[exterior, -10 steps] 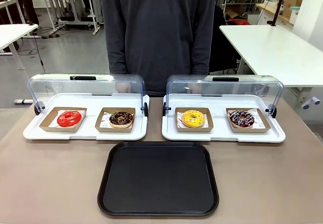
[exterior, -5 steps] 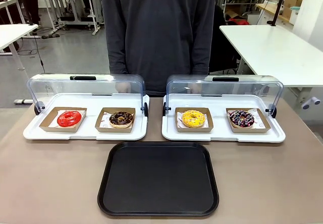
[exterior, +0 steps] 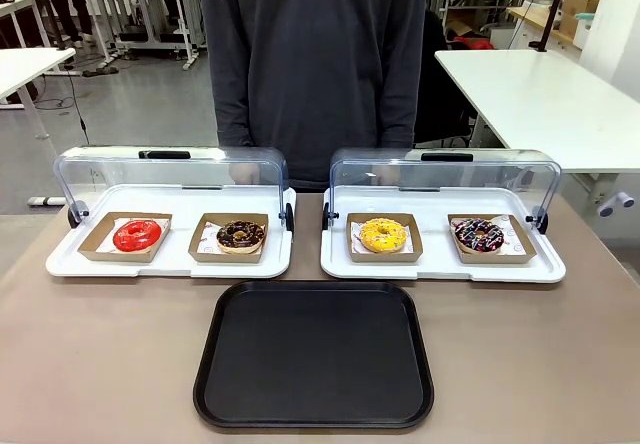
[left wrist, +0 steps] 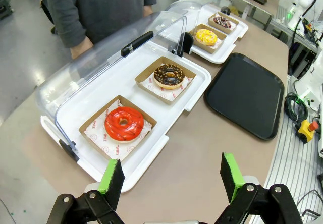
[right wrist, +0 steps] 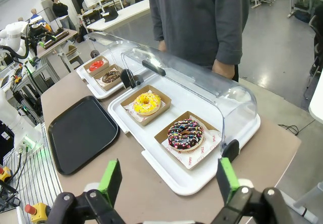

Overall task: Move the third donut from the left to the tray.
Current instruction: Pick up the Paper togo box containing the Donut indicated by the person and place it on the Handle tray.

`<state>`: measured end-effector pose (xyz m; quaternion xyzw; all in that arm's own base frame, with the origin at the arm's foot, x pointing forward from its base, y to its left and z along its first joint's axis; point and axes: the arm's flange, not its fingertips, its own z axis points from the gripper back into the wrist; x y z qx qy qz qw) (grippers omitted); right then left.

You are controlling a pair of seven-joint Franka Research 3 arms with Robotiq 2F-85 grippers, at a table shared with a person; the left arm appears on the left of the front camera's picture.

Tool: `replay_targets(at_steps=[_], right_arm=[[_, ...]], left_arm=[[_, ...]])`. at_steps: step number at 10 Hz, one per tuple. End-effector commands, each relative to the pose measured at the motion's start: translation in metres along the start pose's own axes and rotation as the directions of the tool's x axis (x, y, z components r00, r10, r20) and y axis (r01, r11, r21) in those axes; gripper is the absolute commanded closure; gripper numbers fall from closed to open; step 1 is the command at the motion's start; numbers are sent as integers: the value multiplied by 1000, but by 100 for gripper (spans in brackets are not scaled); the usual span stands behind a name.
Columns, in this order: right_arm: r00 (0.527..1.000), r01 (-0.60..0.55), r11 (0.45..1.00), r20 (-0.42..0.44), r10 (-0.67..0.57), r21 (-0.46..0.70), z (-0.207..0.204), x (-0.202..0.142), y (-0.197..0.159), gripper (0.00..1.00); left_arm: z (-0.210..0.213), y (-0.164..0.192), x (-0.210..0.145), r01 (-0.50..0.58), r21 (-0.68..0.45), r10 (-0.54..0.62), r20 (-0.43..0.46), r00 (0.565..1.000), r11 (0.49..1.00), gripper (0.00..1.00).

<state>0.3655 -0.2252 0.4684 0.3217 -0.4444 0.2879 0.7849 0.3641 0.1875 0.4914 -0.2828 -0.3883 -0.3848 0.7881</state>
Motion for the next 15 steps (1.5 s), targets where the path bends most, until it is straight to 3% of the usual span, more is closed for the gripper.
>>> replay_targets(at_steps=[1, 15], right_arm=[[1000, -15, 1000, 27, 15, -1, -1, 2, -3, 0], [1000, -15, 1000, 27, 15, -1, -1, 2, -3, 0]], left_arm=[[1, -1, 2, -5, -6, 5, 2, 1000, 1000, 0], [1, -1, 2, -5, -6, 5, 2, 1000, 1000, 0]])
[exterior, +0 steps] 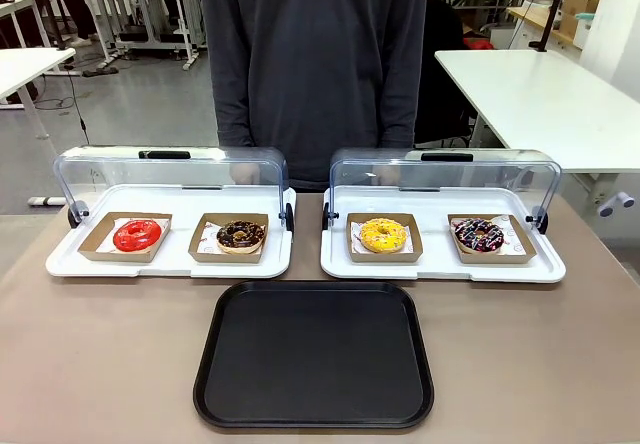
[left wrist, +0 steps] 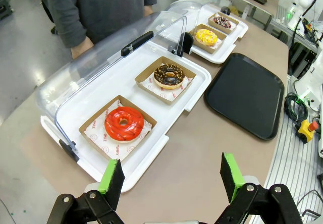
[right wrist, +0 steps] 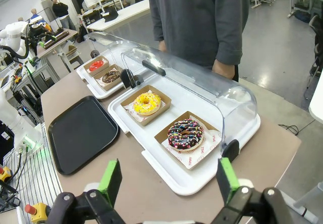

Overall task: Move the third donut from the left to the tray.
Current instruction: Pick up the Paper togo box containing the Donut indicated by the person and place it on the Handle tray.

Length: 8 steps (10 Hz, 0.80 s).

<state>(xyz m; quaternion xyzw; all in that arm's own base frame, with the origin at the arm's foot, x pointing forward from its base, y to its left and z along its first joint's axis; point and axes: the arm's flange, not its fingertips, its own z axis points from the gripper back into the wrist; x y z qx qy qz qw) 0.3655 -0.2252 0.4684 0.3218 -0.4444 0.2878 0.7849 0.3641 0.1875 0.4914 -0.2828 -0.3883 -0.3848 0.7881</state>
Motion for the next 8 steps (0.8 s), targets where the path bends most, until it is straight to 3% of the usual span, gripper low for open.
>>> replay_targets(at_steps=[1, 8], right_arm=[[1000, -15, 1000, 27, 15, -1, -1, 3, -3, 0], [1000, -15, 1000, 27, 15, -1, -1, 3, -3, 0]], left_arm=[[1, -1, 2, -5, -6, 5, 2, 1000, 1000, 0], [1, -1, 2, -5, -6, 5, 2, 1000, 1000, 0]])
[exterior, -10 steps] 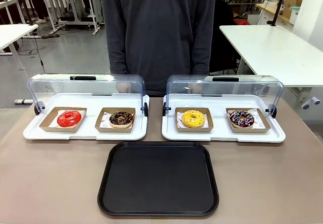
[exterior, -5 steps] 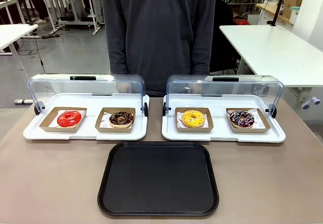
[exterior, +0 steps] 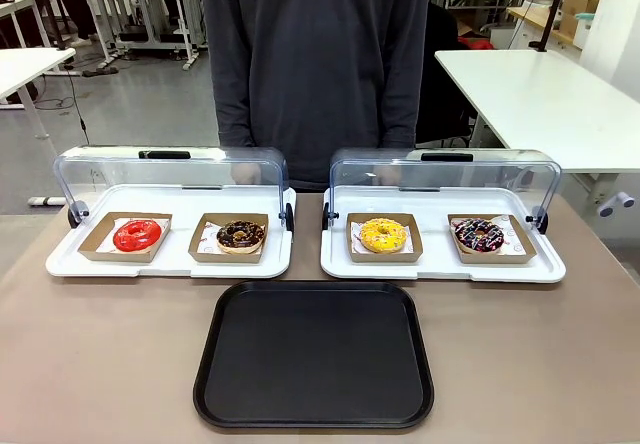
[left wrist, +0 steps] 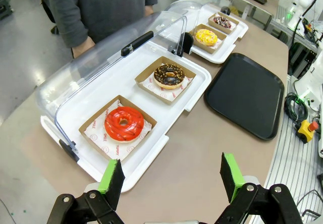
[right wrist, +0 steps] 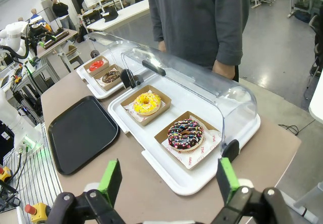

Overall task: Move the third donut from the left to the tray.
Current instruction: Pick up the Paper togo box containing the Donut indicated by the person and place it on the Handle tray.

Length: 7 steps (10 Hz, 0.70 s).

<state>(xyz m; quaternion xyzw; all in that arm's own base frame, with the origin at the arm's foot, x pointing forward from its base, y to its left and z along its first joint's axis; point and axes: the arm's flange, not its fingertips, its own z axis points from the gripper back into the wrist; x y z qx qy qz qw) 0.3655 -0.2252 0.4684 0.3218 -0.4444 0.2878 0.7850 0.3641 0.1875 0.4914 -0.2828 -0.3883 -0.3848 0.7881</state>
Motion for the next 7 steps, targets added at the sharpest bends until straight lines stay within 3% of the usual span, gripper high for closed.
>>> replay_targets(at_steps=[1, 7], right_arm=[[1000, -15, 1000, 27, 15, -1, -1, 3, -3, 0], [1000, -15, 1000, 27, 15, -1, -1, 3, -3, 0]], left_arm=[[1, -1, 2, -5, -6, 5, 2, 1000, 1000, 0], [1, -1, 2, -5, -6, 5, 2, 1000, 1000, 0]])
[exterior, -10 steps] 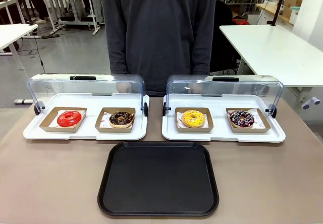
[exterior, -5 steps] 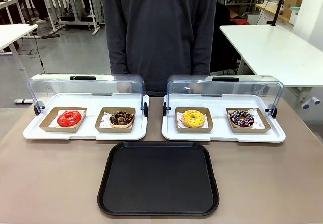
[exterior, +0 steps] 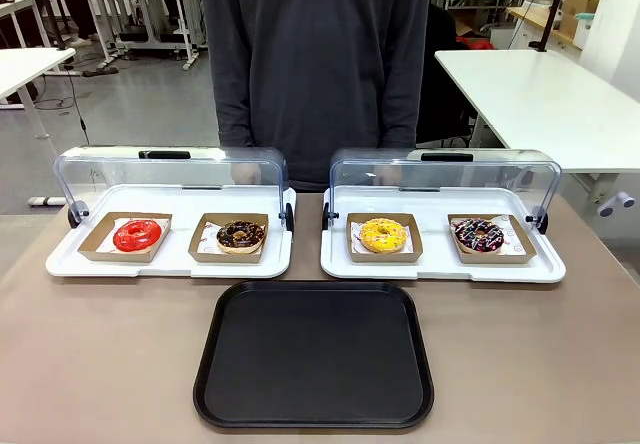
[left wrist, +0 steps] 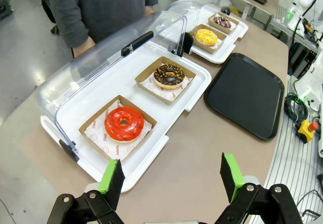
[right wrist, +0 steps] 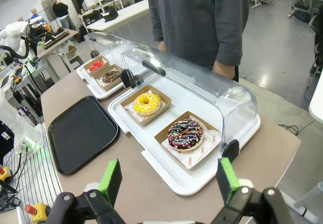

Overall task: Move the third donut from the left to the tray.
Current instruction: Pick up the Paper togo box containing the Donut indicated by the person and place it on the Handle tray.

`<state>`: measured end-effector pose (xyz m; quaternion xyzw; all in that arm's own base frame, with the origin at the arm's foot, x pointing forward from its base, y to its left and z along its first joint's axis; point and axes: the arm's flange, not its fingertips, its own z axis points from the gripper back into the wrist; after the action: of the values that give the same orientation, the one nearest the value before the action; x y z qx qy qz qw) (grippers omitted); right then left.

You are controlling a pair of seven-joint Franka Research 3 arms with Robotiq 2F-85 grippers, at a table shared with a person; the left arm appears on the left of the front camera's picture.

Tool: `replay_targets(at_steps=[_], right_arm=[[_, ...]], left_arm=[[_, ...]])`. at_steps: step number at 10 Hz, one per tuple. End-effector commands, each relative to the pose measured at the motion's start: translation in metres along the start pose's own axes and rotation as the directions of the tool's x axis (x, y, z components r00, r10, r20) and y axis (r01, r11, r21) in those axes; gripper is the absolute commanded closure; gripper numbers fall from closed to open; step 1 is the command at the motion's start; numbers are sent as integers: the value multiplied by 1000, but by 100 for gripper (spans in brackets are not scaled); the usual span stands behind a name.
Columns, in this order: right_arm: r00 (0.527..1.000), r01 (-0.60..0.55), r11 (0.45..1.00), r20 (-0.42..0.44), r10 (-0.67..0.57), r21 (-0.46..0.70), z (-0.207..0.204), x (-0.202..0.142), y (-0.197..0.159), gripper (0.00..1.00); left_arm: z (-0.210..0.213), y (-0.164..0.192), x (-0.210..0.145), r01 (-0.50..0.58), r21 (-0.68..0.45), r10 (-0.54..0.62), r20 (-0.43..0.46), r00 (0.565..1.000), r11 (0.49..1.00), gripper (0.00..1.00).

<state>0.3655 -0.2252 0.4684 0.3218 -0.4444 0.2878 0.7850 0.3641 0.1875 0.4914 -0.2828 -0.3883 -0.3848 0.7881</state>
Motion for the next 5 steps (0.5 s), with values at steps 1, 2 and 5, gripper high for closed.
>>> replay_targets(at_steps=[1, 2, 5], right_arm=[[1000, -15, 1000, 27, 15, -1, -1, 3, -3, 0], [1000, -15, 1000, 27, 15, -1, -1, 3, -3, 0], [1000, -15, 1000, 27, 15, -1, -1, 3, -3, 0]], left_arm=[[1, -1, 2, -5, -6, 5, 2, 1000, 1000, 0], [1, -1, 2, -5, -6, 5, 2, 1000, 1000, 0], [1, -1, 2, -5, -6, 5, 2, 1000, 1000, 0]])
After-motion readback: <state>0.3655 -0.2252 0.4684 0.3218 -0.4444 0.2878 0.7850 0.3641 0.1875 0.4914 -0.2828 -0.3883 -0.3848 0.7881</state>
